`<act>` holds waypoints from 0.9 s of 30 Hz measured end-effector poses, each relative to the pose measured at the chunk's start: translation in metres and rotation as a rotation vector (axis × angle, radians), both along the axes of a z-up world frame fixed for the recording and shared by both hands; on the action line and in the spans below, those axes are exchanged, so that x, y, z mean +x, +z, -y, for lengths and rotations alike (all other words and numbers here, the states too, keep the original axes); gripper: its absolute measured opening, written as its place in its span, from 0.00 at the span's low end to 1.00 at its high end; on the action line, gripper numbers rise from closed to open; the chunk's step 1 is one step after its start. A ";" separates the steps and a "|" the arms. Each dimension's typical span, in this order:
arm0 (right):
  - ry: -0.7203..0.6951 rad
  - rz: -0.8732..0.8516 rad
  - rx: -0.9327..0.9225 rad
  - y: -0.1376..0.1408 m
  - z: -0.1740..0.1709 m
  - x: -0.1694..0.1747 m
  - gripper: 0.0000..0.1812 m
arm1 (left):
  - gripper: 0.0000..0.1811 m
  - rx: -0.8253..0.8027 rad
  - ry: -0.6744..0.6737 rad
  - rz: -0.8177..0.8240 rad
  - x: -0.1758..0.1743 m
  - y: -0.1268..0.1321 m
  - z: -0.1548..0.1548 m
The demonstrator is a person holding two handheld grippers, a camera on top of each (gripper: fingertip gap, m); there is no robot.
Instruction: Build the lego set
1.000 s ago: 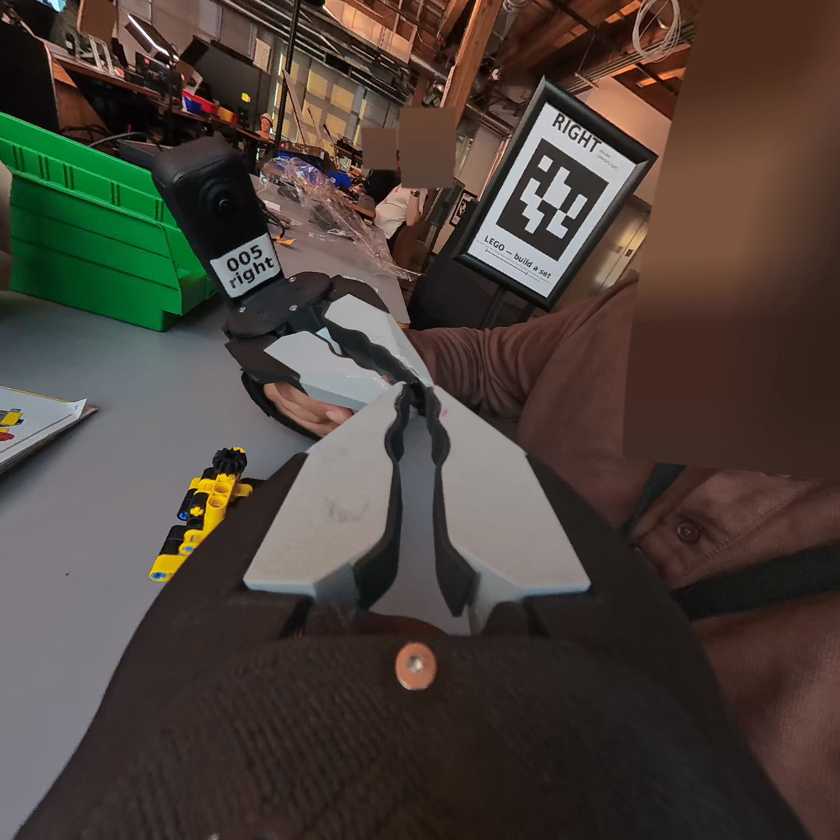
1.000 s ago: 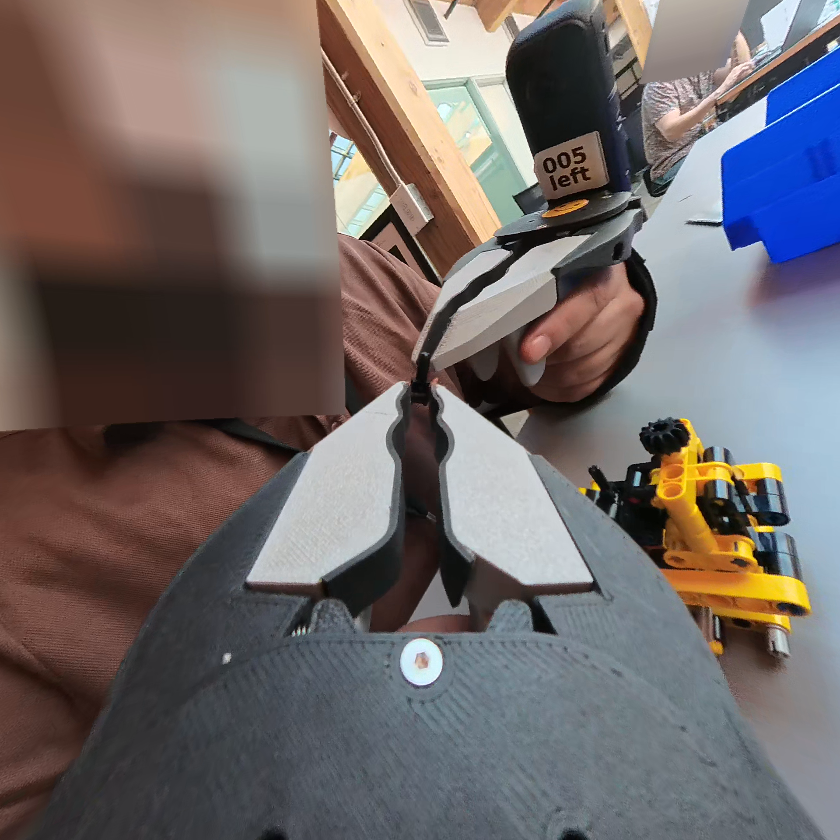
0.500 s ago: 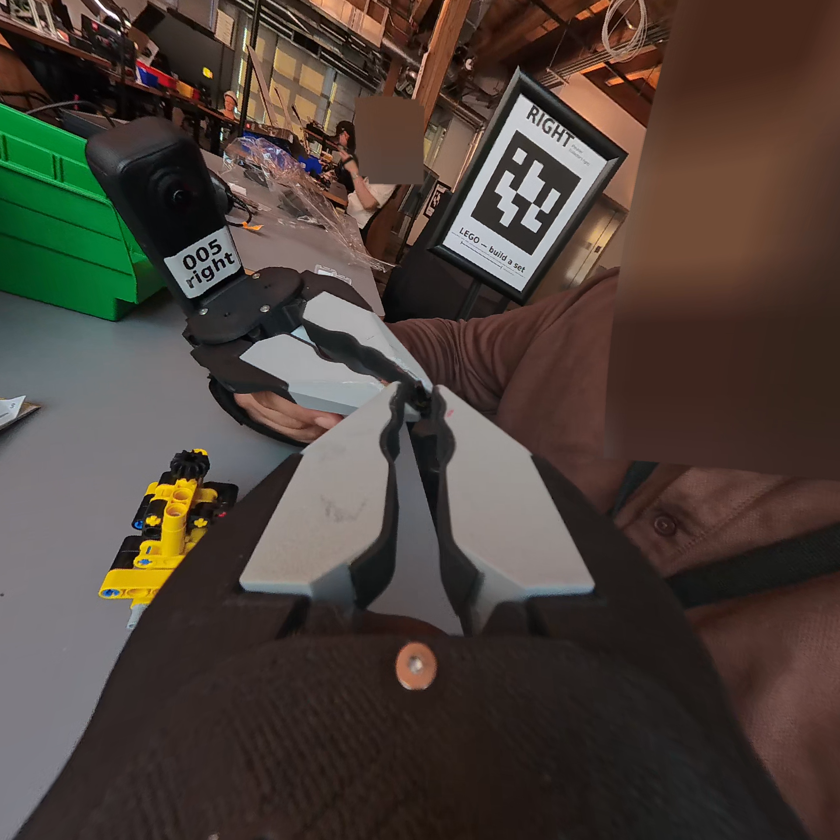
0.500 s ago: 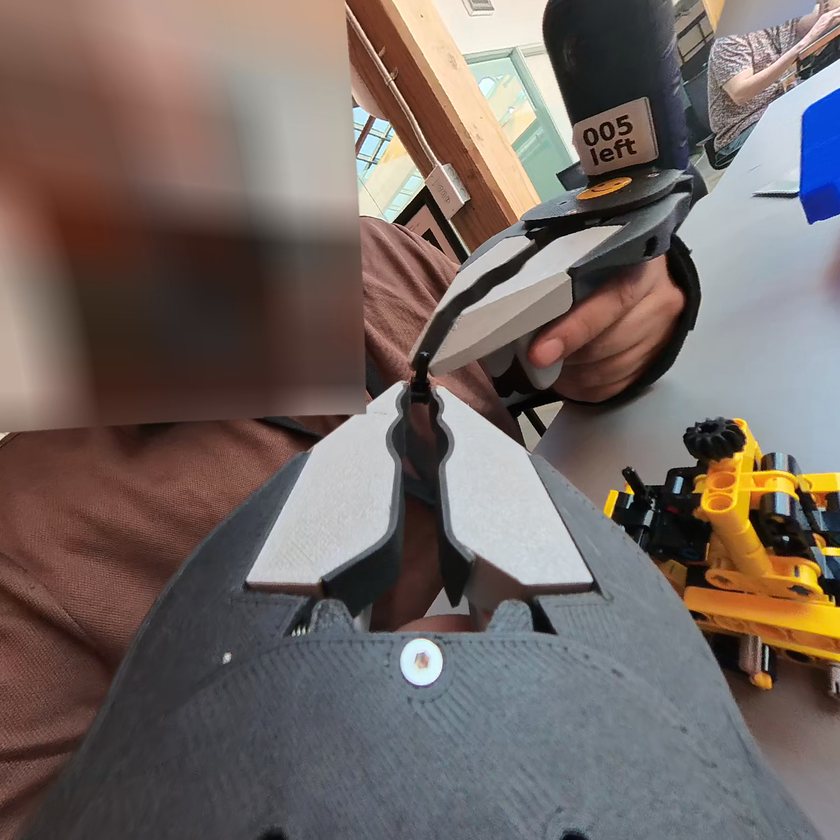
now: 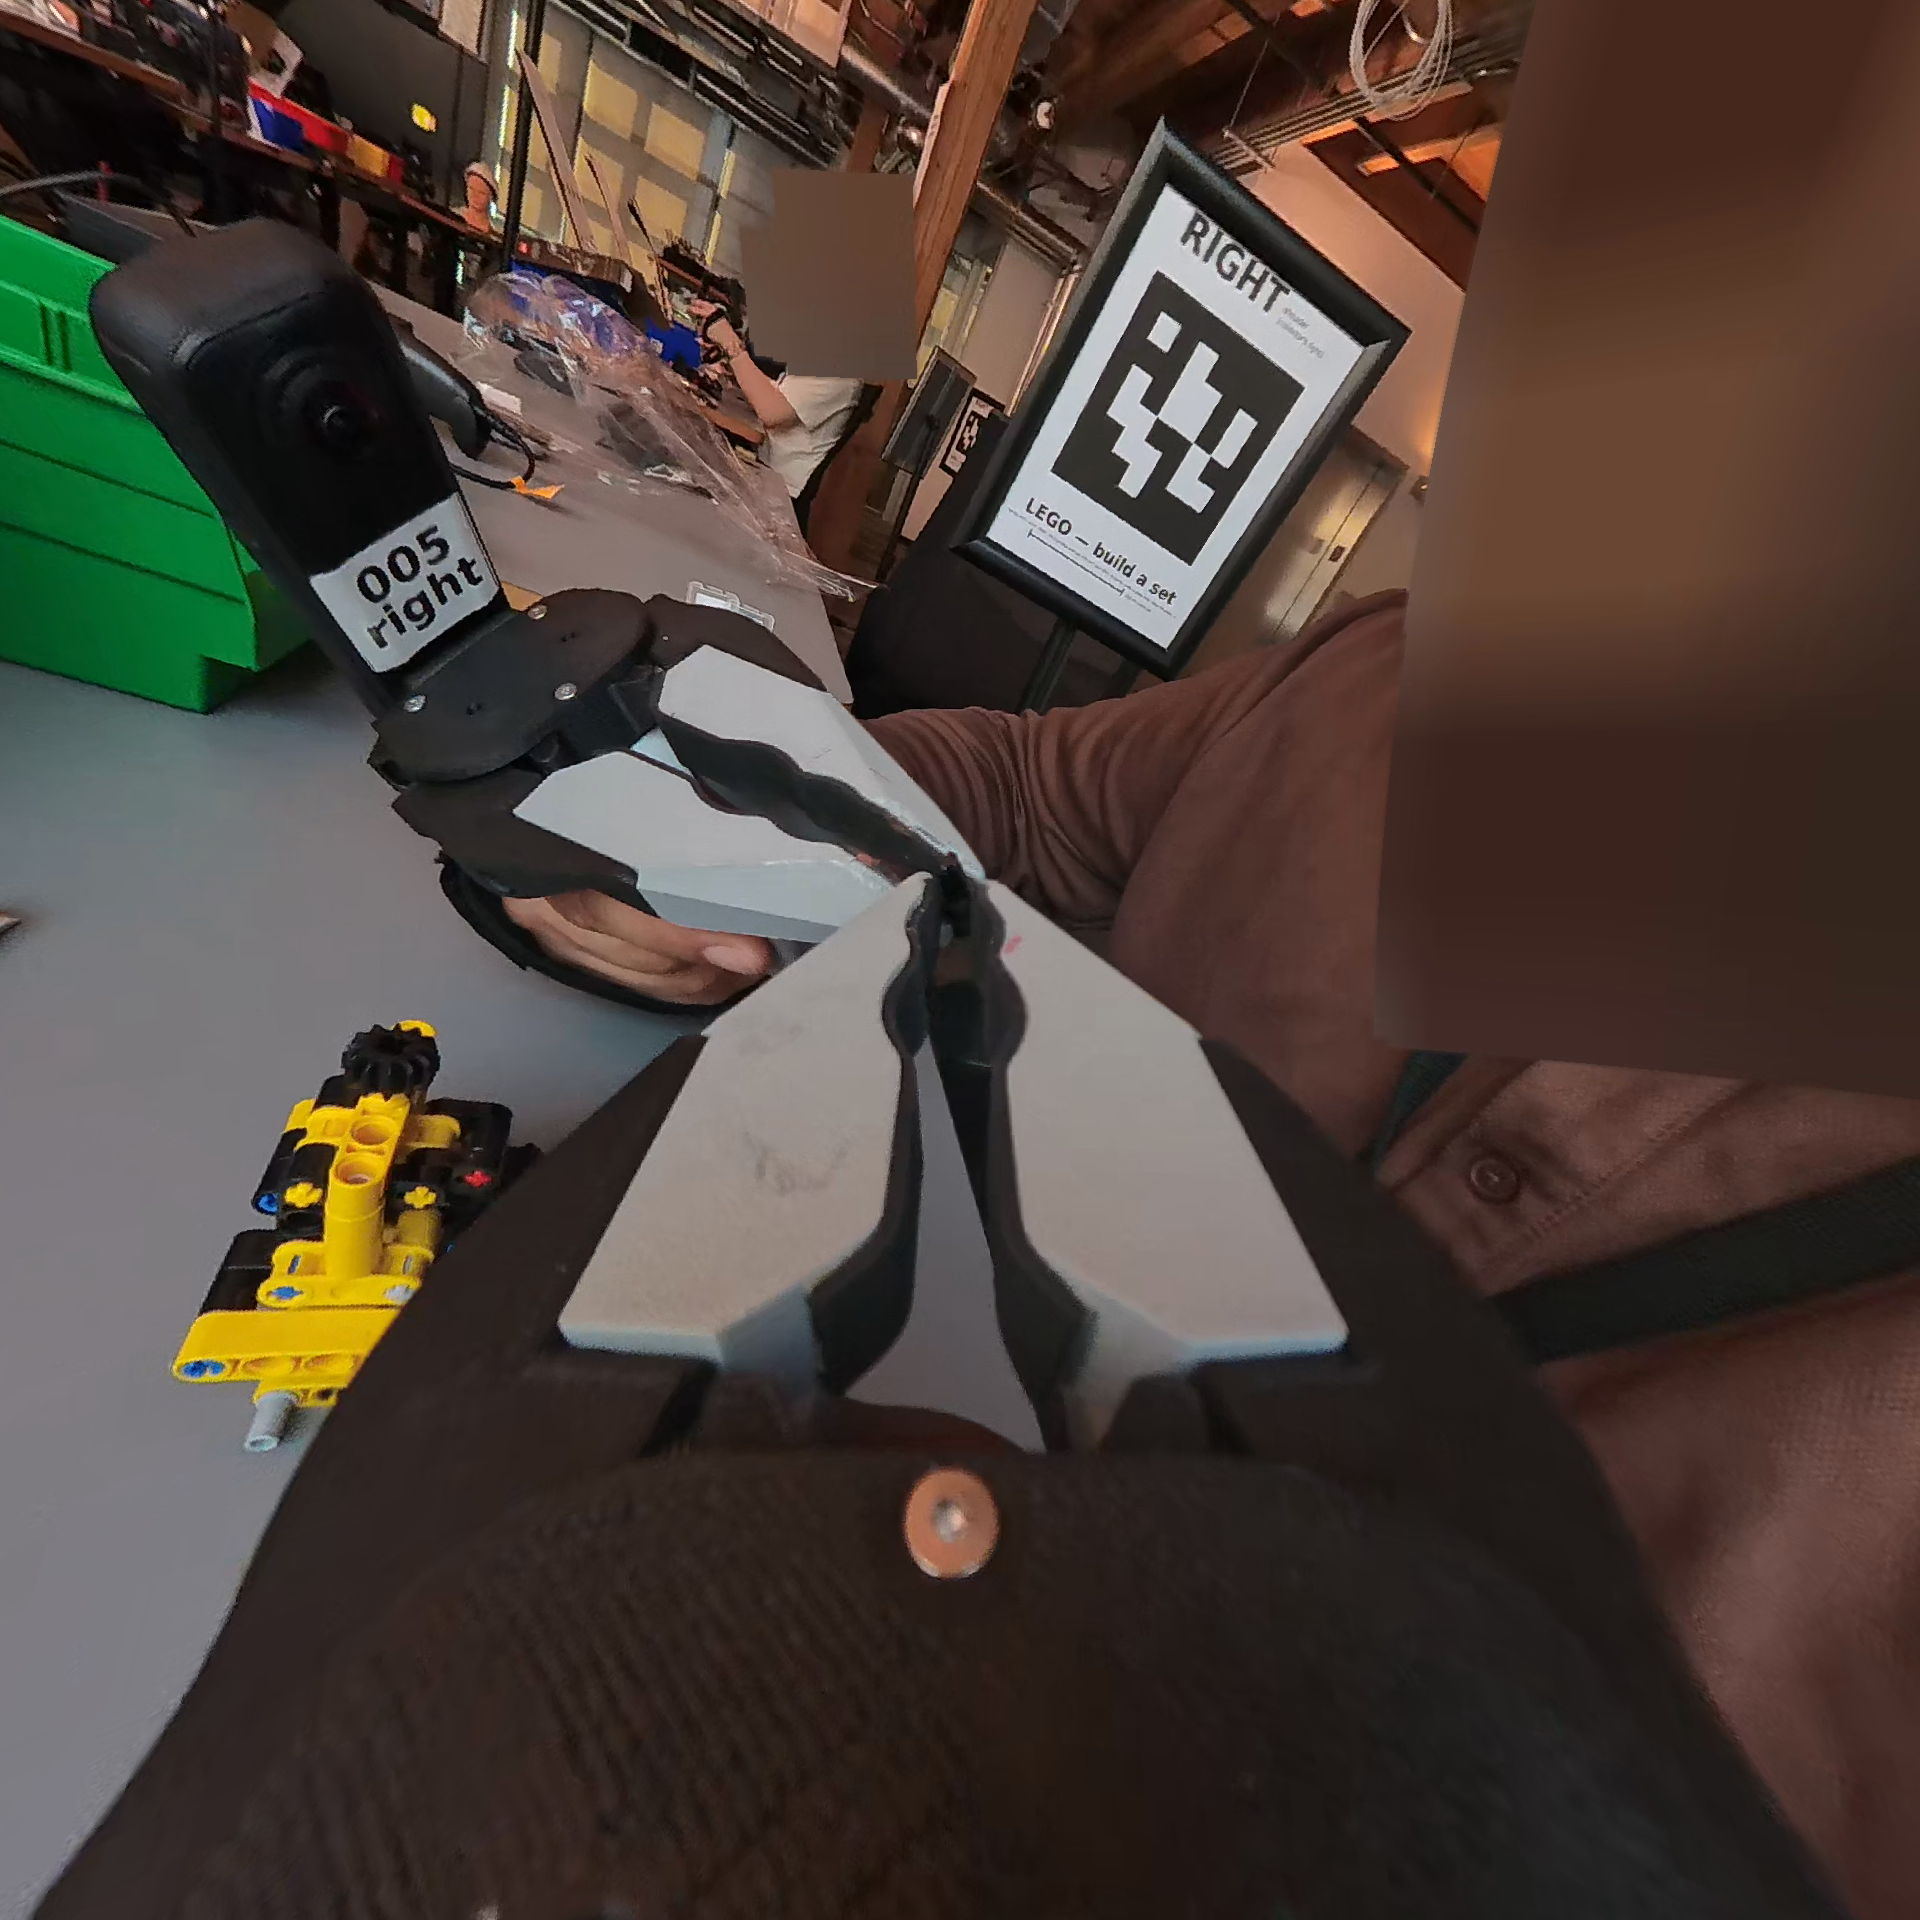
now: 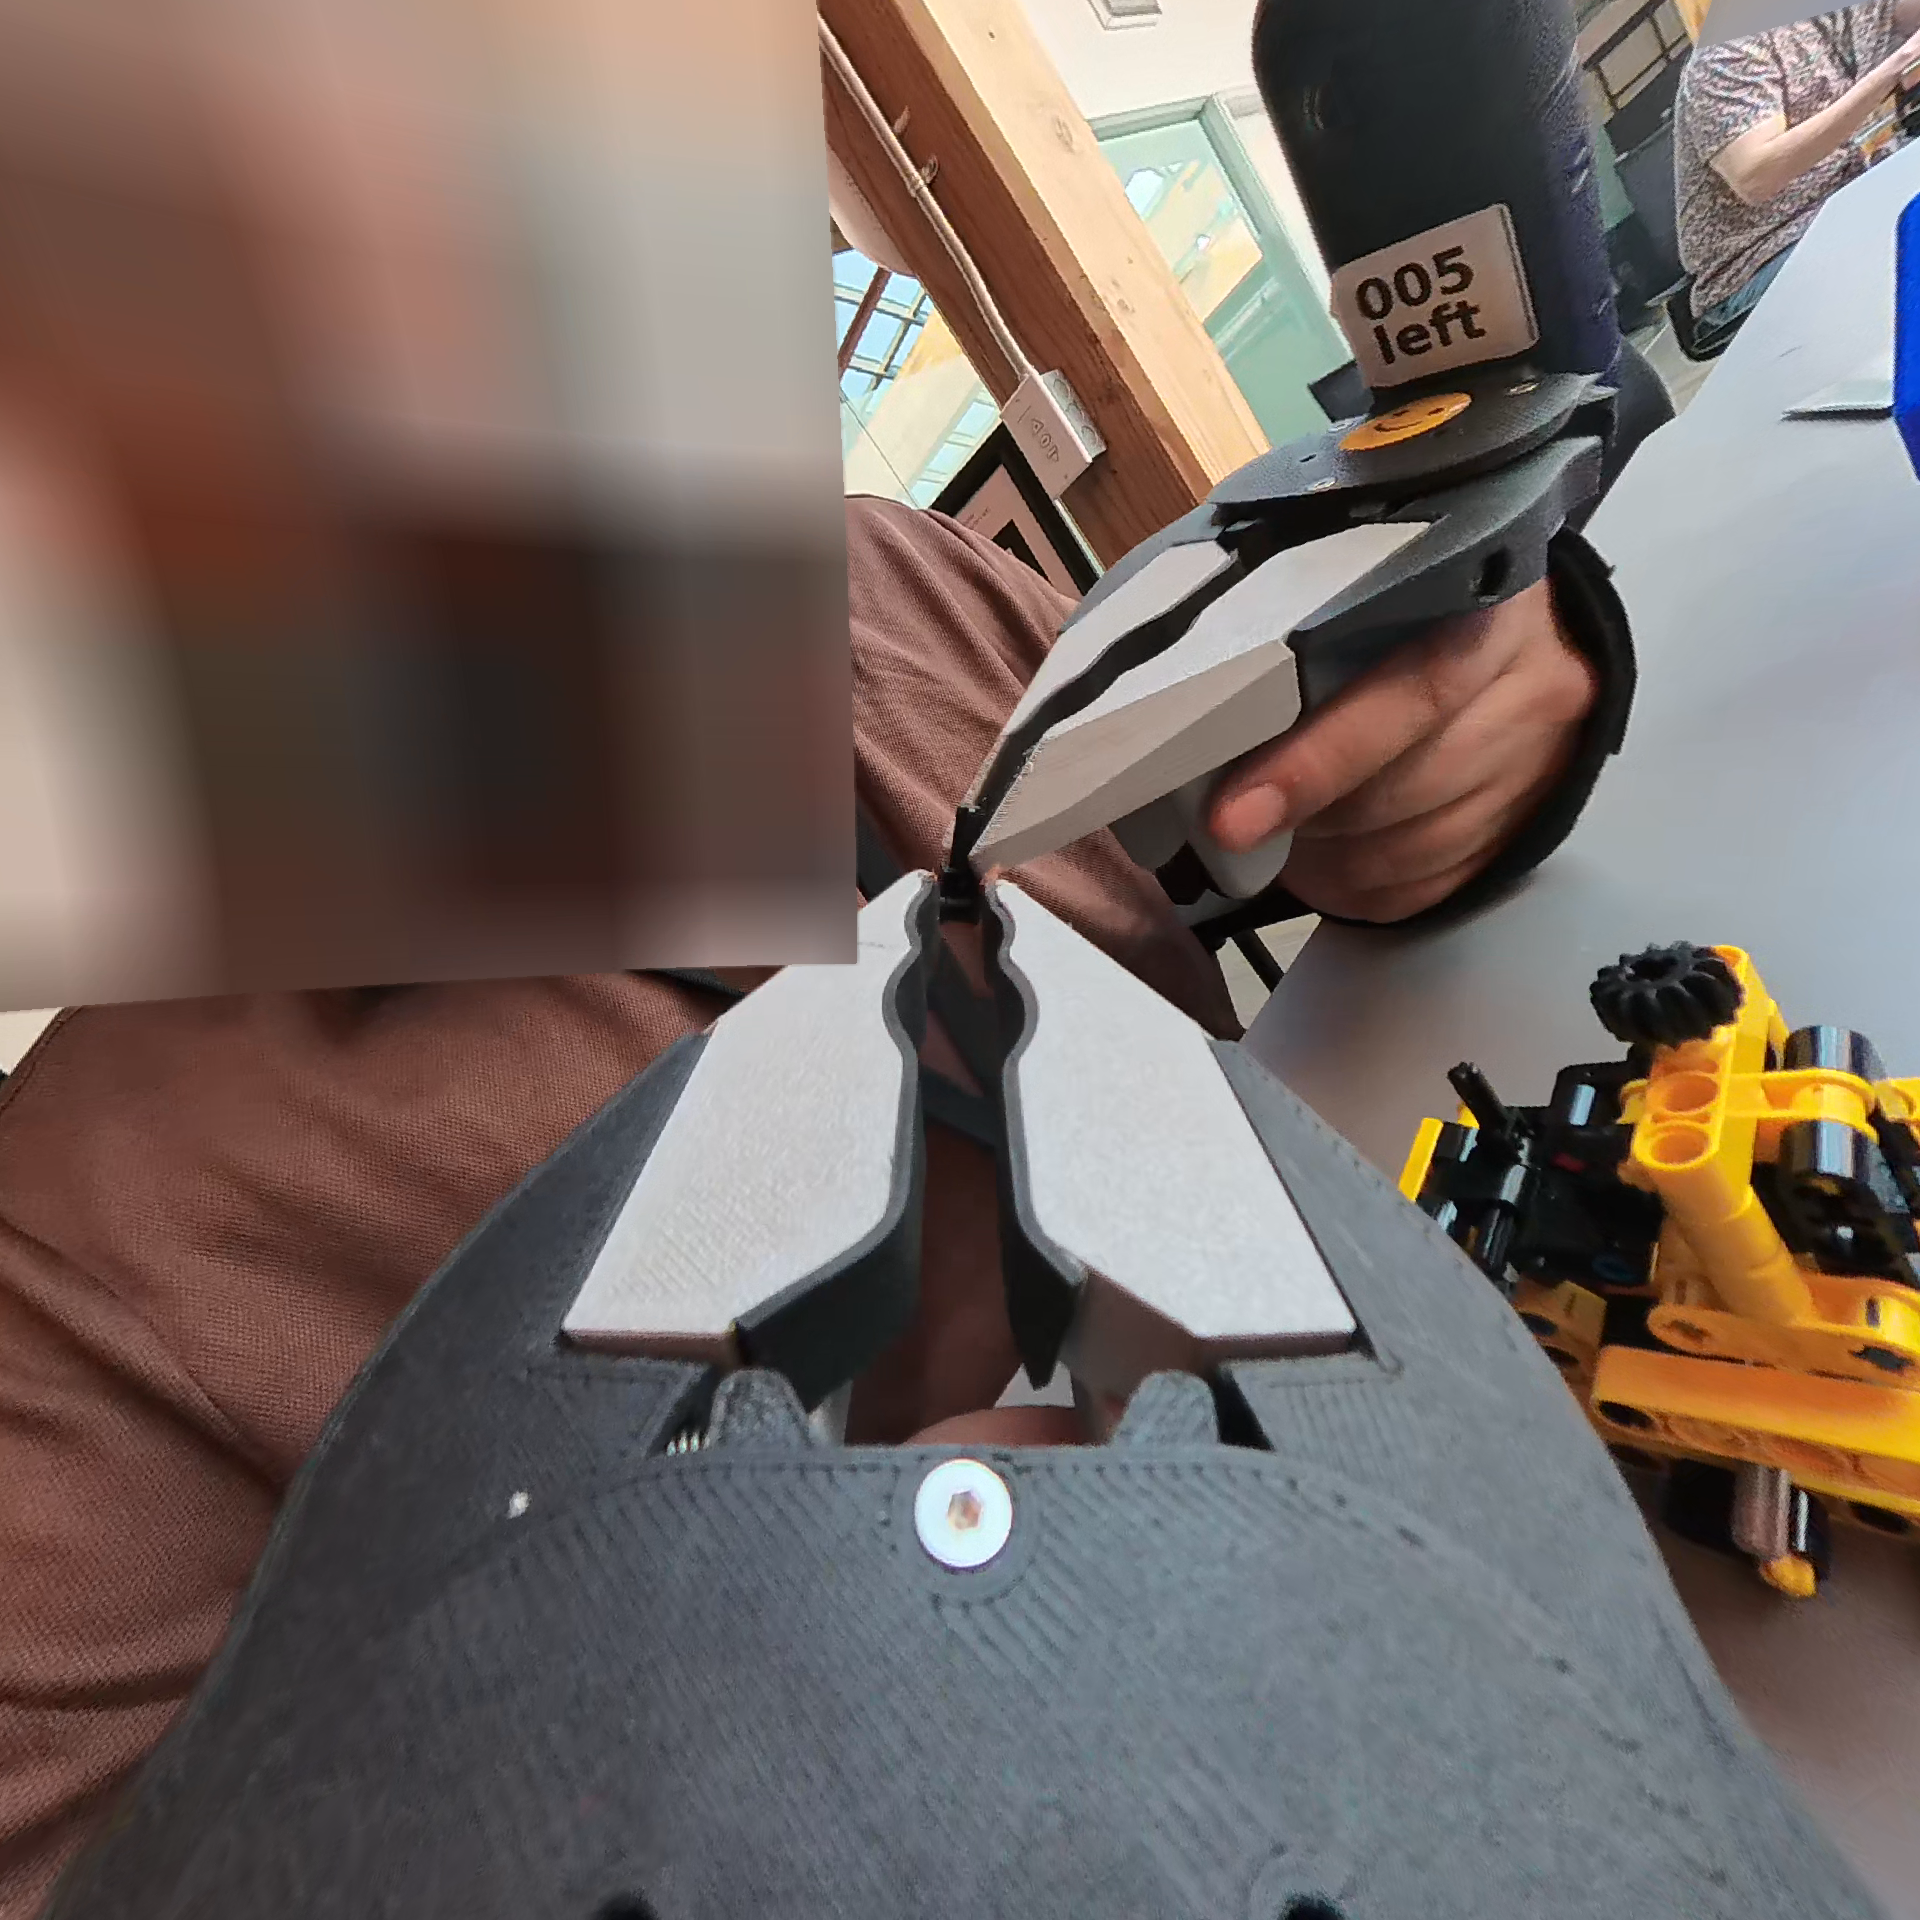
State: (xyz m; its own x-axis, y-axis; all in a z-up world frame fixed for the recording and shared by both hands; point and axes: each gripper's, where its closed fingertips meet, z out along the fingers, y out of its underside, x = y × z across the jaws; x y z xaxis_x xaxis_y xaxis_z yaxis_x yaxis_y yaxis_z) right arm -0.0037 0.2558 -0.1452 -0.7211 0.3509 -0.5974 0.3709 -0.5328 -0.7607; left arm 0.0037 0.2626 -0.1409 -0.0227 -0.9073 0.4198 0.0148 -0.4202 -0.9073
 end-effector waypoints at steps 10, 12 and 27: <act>0.029 0.023 -0.026 -0.004 0.002 -0.002 0.02 | 0.02 0.041 0.008 -0.017 0.002 -0.001 0.002; 0.022 0.021 -0.022 -0.004 0.001 -0.002 0.02 | 0.01 0.073 0.010 -0.023 0.002 -0.001 0.003; -0.594 0.116 0.661 -0.031 -0.066 -0.011 0.05 | 0.01 -0.012 0.345 -0.177 -0.021 -0.030 -0.060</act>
State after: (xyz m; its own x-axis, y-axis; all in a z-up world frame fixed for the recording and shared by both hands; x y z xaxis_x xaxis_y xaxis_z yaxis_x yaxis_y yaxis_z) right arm -0.0149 0.3222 -0.1761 -0.2589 0.9453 -0.1983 0.2673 -0.1272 -0.9552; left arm -0.0177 0.3224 -0.1713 0.3569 -0.8439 0.4006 0.0011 -0.4284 -0.9036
